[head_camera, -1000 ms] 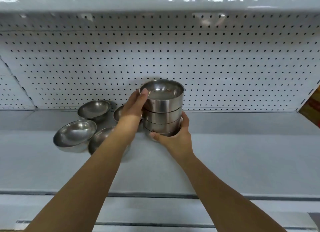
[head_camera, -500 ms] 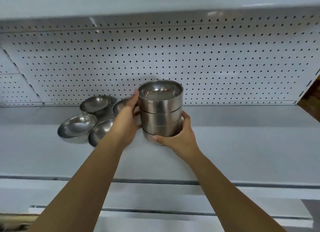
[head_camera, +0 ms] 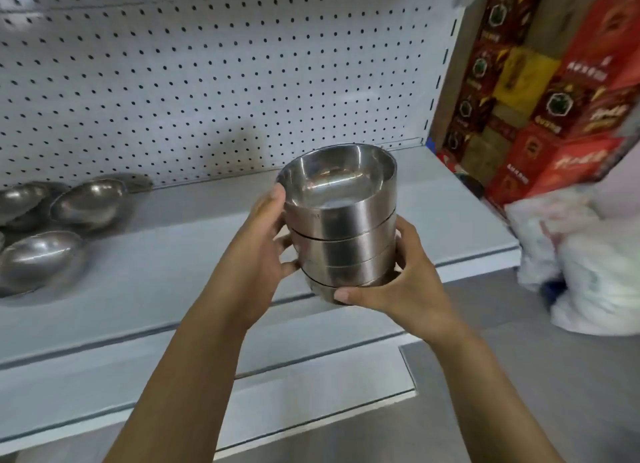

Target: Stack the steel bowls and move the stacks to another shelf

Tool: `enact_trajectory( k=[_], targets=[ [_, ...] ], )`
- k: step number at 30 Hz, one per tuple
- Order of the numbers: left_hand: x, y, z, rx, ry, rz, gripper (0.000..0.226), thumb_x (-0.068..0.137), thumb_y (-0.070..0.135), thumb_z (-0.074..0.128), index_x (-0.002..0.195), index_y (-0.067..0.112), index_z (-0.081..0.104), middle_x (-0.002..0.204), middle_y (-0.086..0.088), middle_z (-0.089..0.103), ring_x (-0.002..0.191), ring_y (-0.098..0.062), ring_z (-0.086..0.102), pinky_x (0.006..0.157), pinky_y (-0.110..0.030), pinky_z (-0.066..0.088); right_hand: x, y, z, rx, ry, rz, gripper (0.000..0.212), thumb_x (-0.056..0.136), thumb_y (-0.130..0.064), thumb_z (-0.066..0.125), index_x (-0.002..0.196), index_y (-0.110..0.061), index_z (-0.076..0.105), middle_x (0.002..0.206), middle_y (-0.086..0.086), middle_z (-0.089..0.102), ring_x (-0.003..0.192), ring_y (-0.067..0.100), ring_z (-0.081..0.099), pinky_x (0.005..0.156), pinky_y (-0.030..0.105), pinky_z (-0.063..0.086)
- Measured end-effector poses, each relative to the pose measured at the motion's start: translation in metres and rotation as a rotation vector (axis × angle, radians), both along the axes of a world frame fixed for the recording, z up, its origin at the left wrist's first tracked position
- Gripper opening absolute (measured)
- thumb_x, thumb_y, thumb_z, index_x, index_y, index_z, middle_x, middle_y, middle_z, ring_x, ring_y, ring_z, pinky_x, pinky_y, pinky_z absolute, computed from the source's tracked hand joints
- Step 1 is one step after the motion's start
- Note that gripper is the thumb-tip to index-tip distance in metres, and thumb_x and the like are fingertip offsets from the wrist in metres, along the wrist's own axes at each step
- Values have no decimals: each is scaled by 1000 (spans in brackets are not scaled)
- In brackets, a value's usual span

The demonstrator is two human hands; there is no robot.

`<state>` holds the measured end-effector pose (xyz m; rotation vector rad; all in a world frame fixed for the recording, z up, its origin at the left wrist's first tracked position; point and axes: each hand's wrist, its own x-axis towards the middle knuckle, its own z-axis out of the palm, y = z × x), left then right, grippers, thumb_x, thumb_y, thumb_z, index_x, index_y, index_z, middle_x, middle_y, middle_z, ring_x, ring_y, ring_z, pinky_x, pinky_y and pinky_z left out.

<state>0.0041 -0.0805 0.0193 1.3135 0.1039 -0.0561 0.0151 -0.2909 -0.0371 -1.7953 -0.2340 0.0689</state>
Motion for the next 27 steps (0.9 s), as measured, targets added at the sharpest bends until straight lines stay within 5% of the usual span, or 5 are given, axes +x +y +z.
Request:
enact_trajectory(
  k=[6, 11, 16, 19, 27],
  targets=[
    [-1, -136, -6, -77, 32, -171, 47, 93, 56, 56, 134, 35, 63, 138, -2, 63, 129, -26, 57, 103, -62, 49, -33, -145, 4, -36, -11, -134, 116, 47, -30, 104, 139, -54, 38, 126, -26, 62, 116, -8, 60, 87, 13, 52],
    [-2, -257, -17, -70, 53, -371, 39, 97, 57, 50, 130, 43, 65, 135, 5, 65, 125, -25, 59, 99, -60, 51, -68, -268, -1, -97, 5, -242, 118, 48, -42, 104, 145, -50, 37, 136, -25, 57, 126, 0, 57, 105, 38, 53],
    [-7, -356, -28, -94, 83, -577, 50, 87, 60, 53, 131, 39, 65, 132, 4, 67, 120, -20, 61, 97, -55, 54, -112, -358, -8, -62, 48, -403, 117, 51, -26, 105, 145, -50, 39, 133, -25, 60, 124, -6, 57, 105, 34, 53],
    [-2, -403, -31, -42, 71, -681, 58, 84, 65, 59, 134, 35, 63, 128, 3, 69, 117, -20, 62, 95, -55, 55, -129, -397, -19, -47, 64, -502, 118, 46, -38, 106, 144, -52, 41, 135, -20, 62, 128, 2, 57, 106, 41, 53],
    [42, -527, -40, 47, 58, -937, 62, 74, 68, 64, 127, 37, 65, 136, 1, 63, 117, -29, 60, 92, -64, 54, -135, -482, -43, 33, 51, -760, 116, 49, -20, 102, 146, -39, 42, 129, -21, 66, 122, -1, 61, 91, 13, 50]
  ],
)
